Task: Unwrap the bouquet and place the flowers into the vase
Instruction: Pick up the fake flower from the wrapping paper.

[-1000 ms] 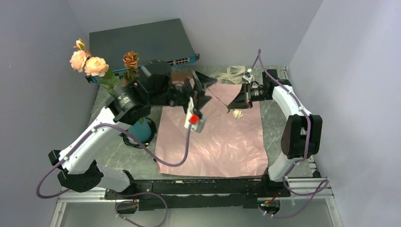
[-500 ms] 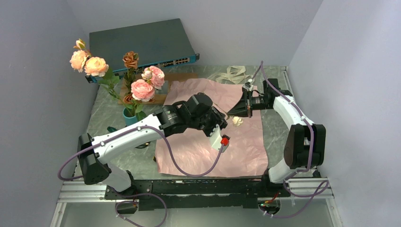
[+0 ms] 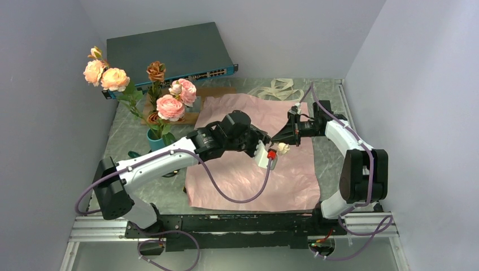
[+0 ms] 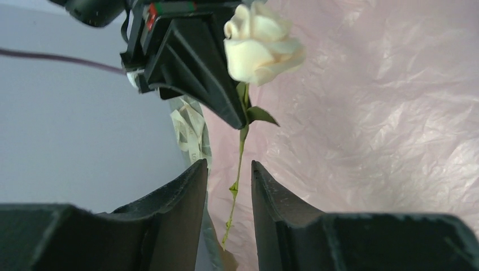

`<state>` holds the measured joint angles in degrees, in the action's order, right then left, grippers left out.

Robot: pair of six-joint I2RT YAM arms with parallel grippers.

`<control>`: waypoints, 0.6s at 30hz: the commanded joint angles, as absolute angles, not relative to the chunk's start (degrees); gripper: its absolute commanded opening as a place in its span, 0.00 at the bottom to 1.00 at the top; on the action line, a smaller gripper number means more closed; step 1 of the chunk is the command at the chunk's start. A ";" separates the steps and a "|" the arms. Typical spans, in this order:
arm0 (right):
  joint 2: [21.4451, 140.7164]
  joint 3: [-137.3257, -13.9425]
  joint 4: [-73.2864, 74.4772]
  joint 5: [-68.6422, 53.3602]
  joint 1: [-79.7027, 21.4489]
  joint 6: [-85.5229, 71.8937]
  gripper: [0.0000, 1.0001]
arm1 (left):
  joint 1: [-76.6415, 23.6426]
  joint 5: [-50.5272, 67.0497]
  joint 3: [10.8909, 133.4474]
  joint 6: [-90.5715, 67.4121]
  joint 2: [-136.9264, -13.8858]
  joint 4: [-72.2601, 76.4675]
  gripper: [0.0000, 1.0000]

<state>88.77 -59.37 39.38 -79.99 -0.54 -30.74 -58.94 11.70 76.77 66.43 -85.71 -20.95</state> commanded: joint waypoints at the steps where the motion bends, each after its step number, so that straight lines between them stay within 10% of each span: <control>1: 86.99 -60.00 39.46 -82.44 -0.83 -31.90 0.00 | -57.32 13.28 79.19 59.95 -87.56 -17.14 0.40; 18: 87.28 -60.20 42.42 -82.87 -0.96 -30.34 0.00 | -56.58 16.35 86.10 57.17 -95.38 -22.58 0.18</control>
<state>88.12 -58.74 39.46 -81.12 -0.75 -32.21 -56.60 15.11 82.61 57.60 -94.00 -21.19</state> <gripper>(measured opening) 0.009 0.235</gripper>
